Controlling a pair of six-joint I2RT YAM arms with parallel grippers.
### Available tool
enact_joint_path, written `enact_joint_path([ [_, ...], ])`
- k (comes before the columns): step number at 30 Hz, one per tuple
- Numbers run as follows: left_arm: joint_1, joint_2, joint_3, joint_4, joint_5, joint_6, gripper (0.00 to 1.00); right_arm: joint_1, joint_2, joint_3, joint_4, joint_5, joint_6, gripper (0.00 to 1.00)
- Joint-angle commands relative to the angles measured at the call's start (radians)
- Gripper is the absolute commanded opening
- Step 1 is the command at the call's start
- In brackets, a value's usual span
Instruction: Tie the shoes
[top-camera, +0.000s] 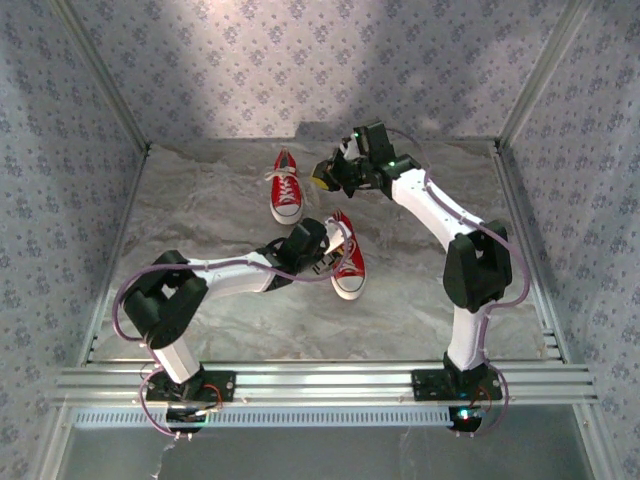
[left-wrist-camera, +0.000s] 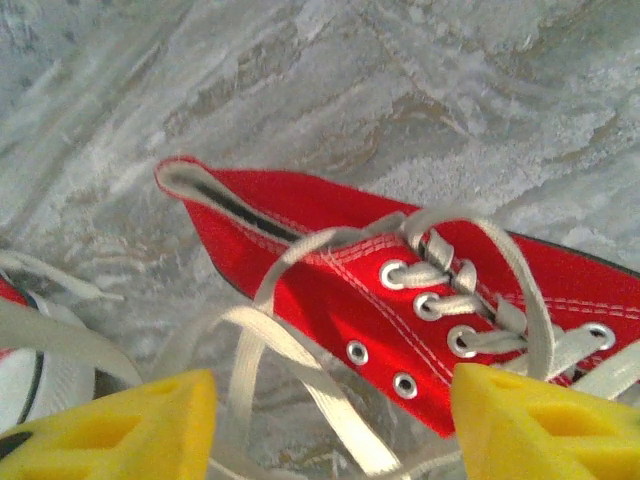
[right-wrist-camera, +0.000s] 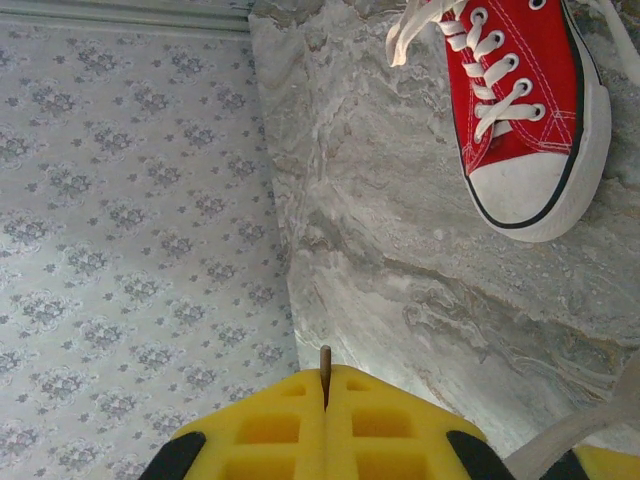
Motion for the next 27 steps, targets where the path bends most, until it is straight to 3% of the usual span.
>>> enact_joint_path([
  [1, -0.005, -0.068, 0.054, -0.159, 0.001, -0.075, 0.69, -0.007, -0.043, -0.011, -0.001, -0.014, -0.012, 0.00],
  [8, -0.005, -0.132, 0.089, -0.394, 0.013, -0.190, 0.77, -0.009, -0.043, -0.012, -0.008, -0.013, -0.021, 0.00],
  [16, 0.032, -0.227, -0.013, -0.399, 0.146, -0.295, 0.82, -0.011, -0.042, -0.012, -0.009, -0.013, -0.024, 0.00],
  [18, 0.054, -0.229, -0.031, -0.391, 0.178, -0.325, 0.79, -0.010, -0.042, -0.012, -0.011, -0.015, -0.025, 0.00],
  [23, 0.069, -0.243, -0.107, -0.327, 0.226, -0.372, 0.62, -0.010, -0.043, -0.012, -0.009, -0.013, -0.025, 0.00],
  [27, 0.065, -0.199, -0.117, -0.311, 0.232, -0.430, 0.59, -0.011, -0.043, -0.012, -0.009, -0.013, -0.025, 0.00],
])
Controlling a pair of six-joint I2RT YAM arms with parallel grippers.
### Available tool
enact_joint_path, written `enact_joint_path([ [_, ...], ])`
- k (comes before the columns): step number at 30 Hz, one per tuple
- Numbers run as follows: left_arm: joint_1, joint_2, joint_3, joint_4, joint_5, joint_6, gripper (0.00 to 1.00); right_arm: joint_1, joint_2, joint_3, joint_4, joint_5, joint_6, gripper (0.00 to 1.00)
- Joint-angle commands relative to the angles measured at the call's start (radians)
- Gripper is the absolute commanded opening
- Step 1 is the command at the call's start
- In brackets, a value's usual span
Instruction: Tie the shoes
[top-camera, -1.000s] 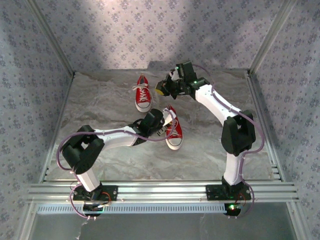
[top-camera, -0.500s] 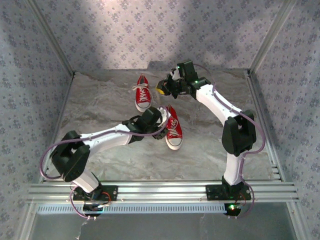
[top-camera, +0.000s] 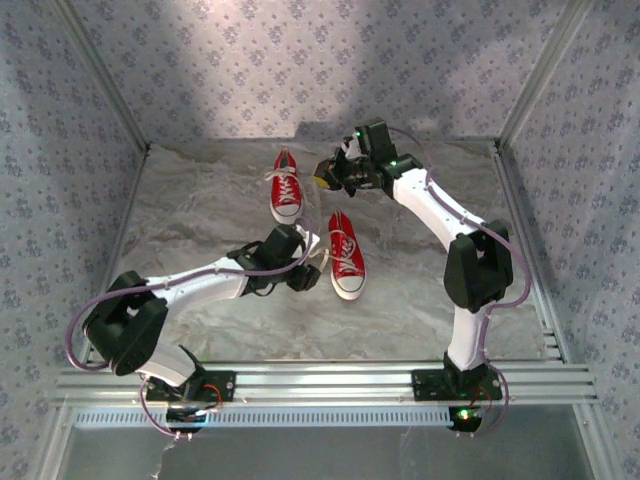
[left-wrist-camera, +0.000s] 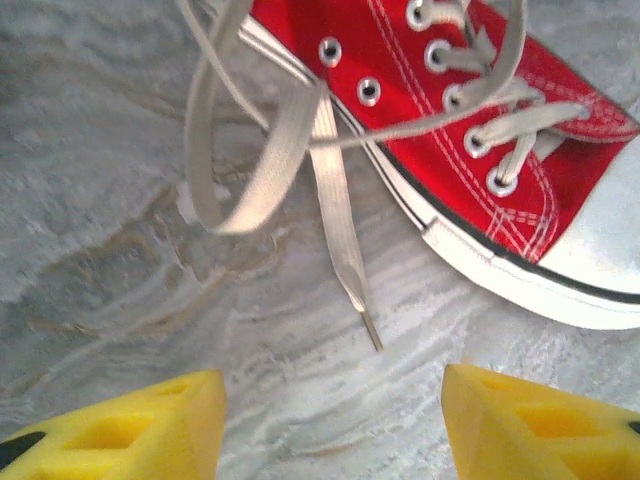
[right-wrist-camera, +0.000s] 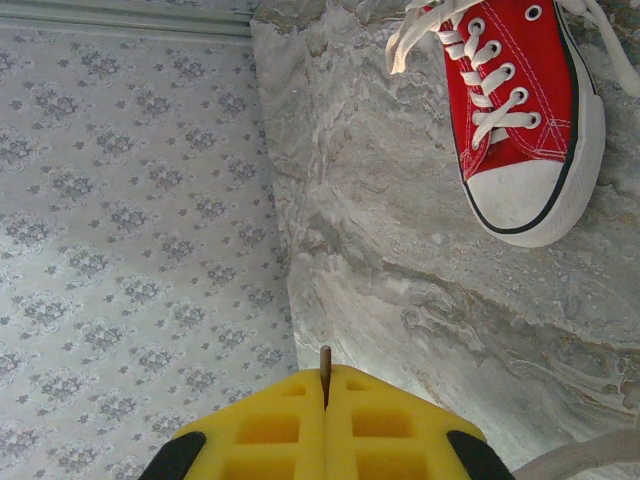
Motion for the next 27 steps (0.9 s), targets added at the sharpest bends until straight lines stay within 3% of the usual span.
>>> enact_joint_path([
  [1, -0.009, 0.028, 0.003, 0.042, 0.027, -0.084, 0.59, -0.005, -0.040, -0.012, -0.009, -0.012, -0.017, 0.00],
  [9, -0.076, 0.144, 0.057, 0.033, -0.103, -0.154, 0.59, -0.007, -0.041, -0.020, -0.008, -0.012, -0.016, 0.00],
  [23, -0.118, 0.306, 0.160, -0.030, -0.265, -0.117, 0.59, -0.007, -0.043, -0.026, -0.009, -0.012, -0.019, 0.00],
  [27, -0.135, 0.340, 0.169, -0.051, -0.294, -0.108, 0.46, -0.007, -0.043, -0.027, -0.010, -0.012, -0.021, 0.00],
])
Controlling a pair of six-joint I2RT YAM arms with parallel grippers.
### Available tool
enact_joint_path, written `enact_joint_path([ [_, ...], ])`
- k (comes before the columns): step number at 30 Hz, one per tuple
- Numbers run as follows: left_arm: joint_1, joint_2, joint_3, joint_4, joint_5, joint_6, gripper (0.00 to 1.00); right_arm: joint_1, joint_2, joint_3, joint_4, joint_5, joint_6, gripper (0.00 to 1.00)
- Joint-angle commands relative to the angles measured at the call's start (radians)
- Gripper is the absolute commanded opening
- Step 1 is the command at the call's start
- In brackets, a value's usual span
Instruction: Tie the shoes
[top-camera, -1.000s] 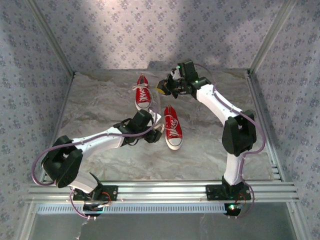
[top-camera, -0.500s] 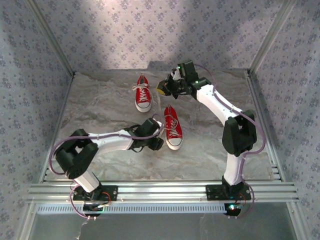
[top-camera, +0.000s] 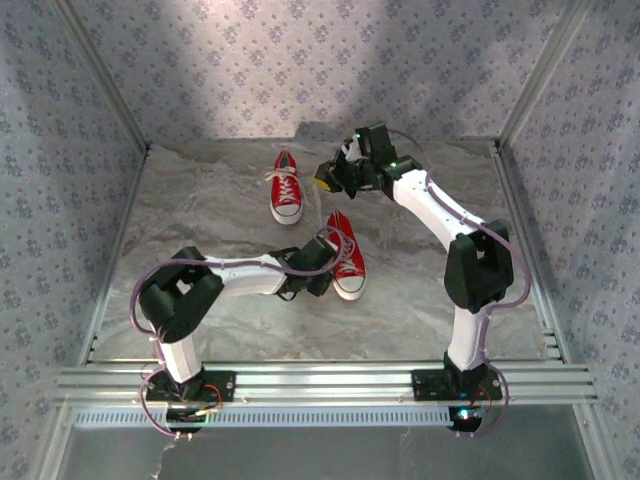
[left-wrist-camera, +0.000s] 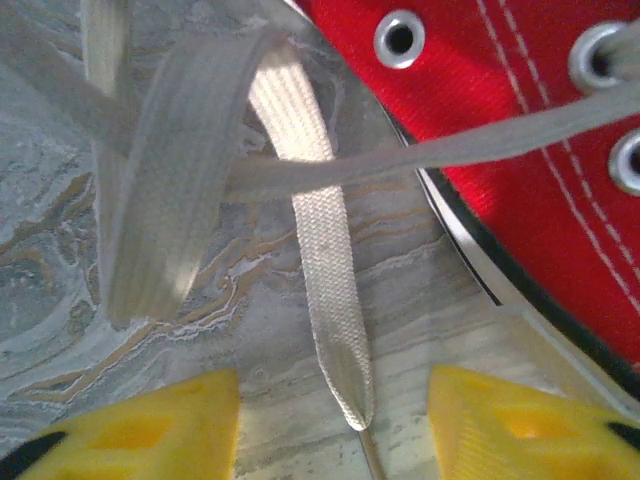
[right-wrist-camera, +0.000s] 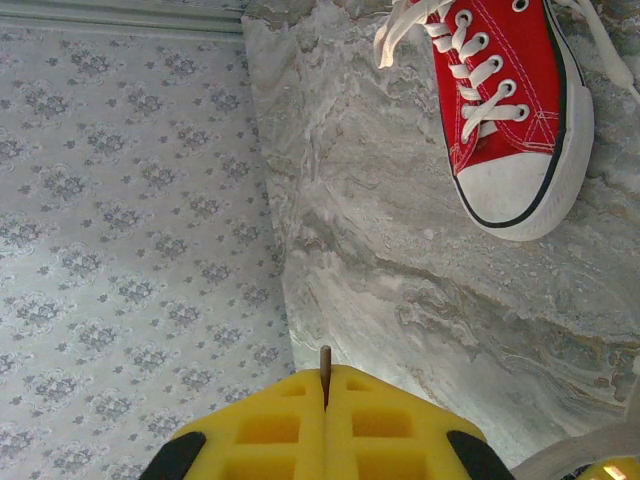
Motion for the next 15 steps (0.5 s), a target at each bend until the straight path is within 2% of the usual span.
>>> enact_joint_path([
  [1, -0.012, 0.038, 0.015, -0.051, -0.061, 0.011, 0.39, -0.008, -0.040, -0.009, -0.012, -0.010, -0.023, 0.00],
  [6, -0.013, -0.053, -0.022, -0.077, -0.070, -0.009, 0.00, -0.022, -0.047, -0.011, -0.035, 0.013, -0.052, 0.00],
  [15, -0.014, -0.573, -0.248, -0.007, 0.011, -0.014, 0.00, -0.075, -0.116, 0.013, -0.186, 0.179, -0.249, 0.00],
])
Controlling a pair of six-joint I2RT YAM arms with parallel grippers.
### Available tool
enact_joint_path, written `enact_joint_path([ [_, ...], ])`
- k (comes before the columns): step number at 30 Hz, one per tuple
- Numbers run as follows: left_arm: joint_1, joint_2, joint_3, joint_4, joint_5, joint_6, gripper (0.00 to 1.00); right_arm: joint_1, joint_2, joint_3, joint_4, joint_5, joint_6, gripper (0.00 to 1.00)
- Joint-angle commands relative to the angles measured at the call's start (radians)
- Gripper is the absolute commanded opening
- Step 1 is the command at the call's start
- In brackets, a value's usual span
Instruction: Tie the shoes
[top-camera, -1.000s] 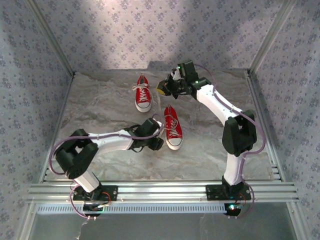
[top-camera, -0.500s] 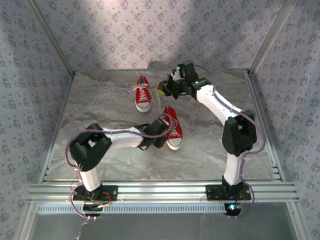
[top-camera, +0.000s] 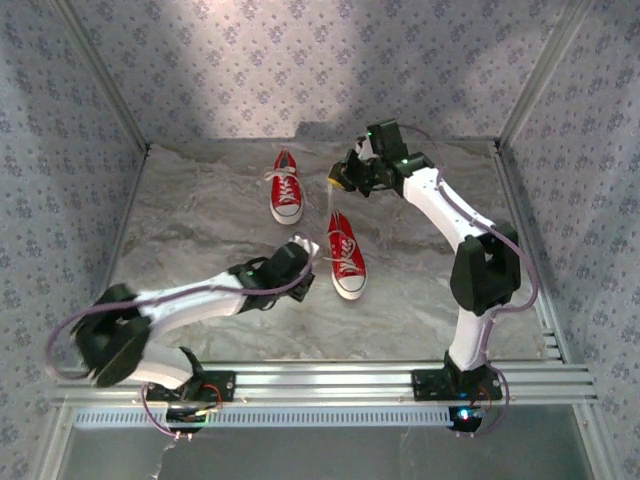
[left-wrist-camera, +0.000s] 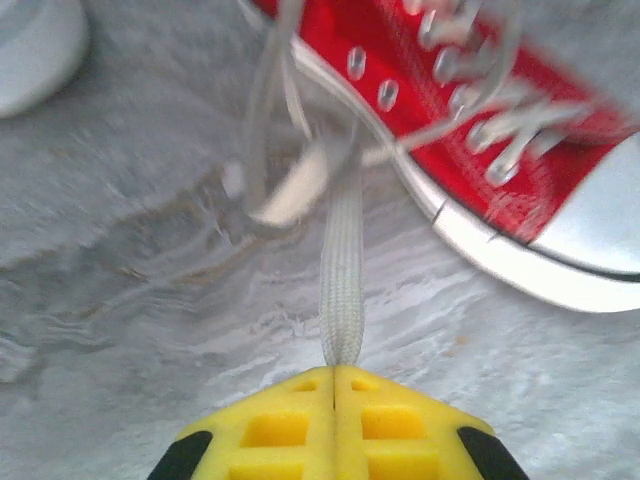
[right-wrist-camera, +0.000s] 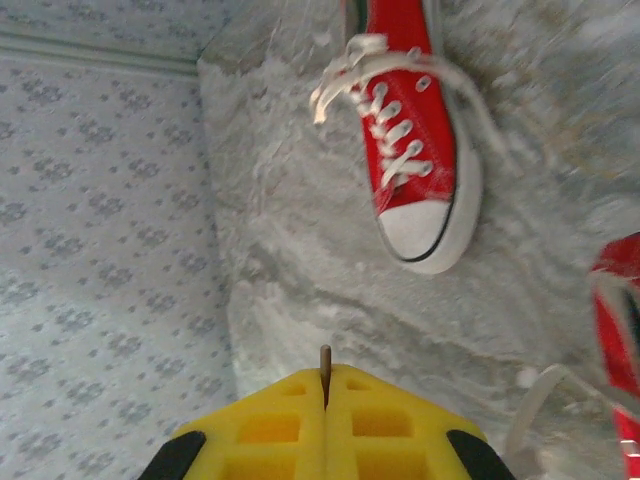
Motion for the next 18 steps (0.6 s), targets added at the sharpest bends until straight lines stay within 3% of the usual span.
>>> enact_joint_path([
  [1, 0.007, -0.142, -0.043, 0.004, 0.023, -0.007, 0.00, -0.026, -0.080, 0.012, -0.077, 0.092, -0.110, 0.00],
  [5, 0.033, -0.242, -0.065, -0.026, 0.040, -0.011, 0.00, -0.045, -0.124, -0.014, -0.088, 0.132, -0.151, 0.00],
  [12, 0.060, -0.285, -0.046, 0.026, 0.210, -0.029, 0.00, -0.033, -0.148, 0.002, -0.052, 0.065, -0.155, 0.00],
  [18, -0.028, -0.197, 0.036, 0.106, 0.251, -0.021, 0.00, 0.020, -0.090, 0.102, -0.027, -0.052, -0.131, 0.00],
])
